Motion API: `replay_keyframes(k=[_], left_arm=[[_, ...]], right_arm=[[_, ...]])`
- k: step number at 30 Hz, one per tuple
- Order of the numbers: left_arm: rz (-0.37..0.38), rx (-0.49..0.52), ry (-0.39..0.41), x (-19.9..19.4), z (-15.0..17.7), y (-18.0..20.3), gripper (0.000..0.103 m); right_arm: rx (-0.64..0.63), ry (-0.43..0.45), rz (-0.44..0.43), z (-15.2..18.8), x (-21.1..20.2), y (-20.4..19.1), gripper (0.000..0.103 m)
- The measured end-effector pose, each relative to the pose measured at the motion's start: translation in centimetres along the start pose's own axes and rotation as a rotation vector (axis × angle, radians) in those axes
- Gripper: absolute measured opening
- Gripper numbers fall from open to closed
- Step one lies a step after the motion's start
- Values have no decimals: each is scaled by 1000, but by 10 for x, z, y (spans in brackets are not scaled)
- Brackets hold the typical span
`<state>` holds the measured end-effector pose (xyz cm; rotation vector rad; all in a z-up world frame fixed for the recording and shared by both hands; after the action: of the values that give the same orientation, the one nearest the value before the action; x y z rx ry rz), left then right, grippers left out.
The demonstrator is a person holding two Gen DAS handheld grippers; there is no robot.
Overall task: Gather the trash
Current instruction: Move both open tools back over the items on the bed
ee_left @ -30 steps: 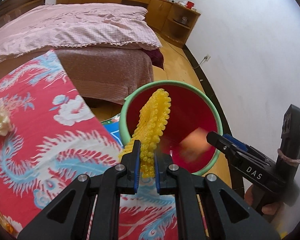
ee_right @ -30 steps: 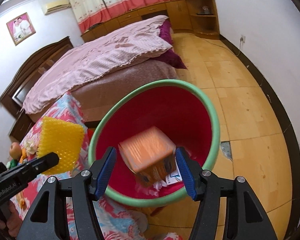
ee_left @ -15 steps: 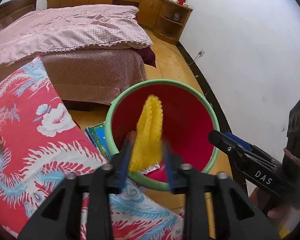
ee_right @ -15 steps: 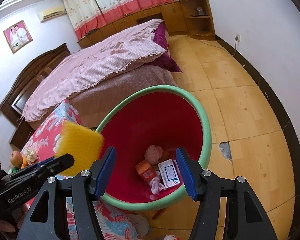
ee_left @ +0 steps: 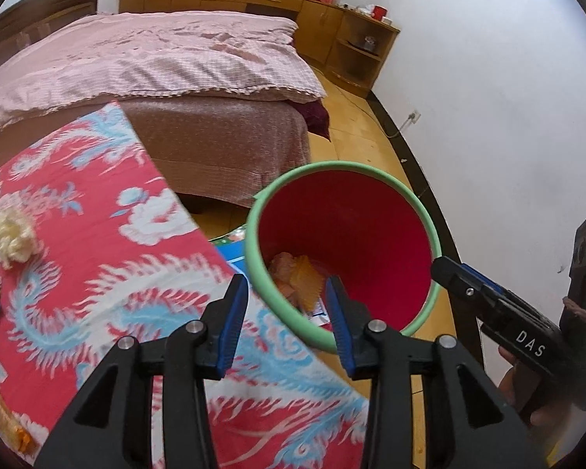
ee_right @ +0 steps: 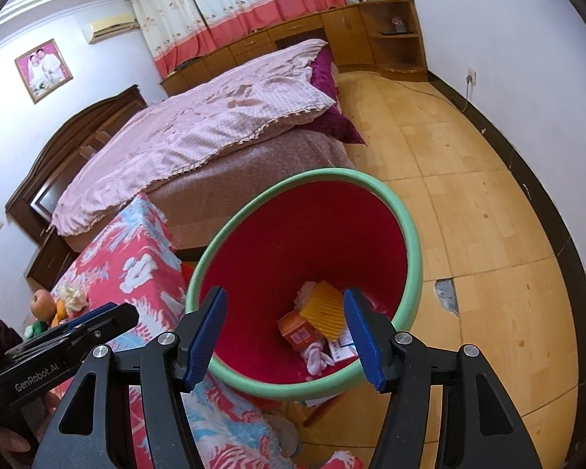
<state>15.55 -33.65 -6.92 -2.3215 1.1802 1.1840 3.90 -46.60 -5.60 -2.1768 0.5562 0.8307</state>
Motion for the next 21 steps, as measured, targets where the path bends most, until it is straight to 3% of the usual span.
replay_keyframes(k=[21], left_arm=[[-176, -267, 79, -97, 70, -95, 41]], right_arm=[[-120, -61, -96, 50, -22, -68, 64]])
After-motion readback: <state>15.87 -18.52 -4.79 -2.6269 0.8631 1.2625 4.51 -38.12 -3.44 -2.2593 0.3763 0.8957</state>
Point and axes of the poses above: each gripper's, at about its wrist camera, not at the fingertips, and x roughly the way its jaws point, y to its right, z to its underside, the point moved 5 cm from there along x, roughly the way its jaws point, and after that the axes turned 14 degrees about x, right-handed, at the moved point
